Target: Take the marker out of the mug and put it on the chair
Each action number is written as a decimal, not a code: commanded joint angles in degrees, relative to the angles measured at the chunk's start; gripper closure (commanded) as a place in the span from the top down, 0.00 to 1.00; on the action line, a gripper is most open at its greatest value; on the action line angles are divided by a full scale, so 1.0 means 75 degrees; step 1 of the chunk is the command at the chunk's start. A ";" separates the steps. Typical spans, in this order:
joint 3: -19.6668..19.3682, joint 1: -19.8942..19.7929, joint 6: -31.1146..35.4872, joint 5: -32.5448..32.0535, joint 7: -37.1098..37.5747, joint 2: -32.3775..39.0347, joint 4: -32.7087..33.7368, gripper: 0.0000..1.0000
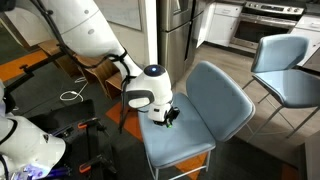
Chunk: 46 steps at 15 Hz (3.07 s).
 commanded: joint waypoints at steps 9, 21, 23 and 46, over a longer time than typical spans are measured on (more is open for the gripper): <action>0.3278 -0.3867 0.1823 0.1885 -0.1679 0.2359 0.1322 0.05; 0.4831 -0.5968 0.1678 0.2601 -0.4081 0.3941 0.2692 0.05; 0.4868 -0.6081 0.1274 0.2571 -0.4509 0.3967 0.2750 0.05; 0.0127 -0.0427 -0.0827 0.2556 -0.4500 0.1983 0.2278 1.00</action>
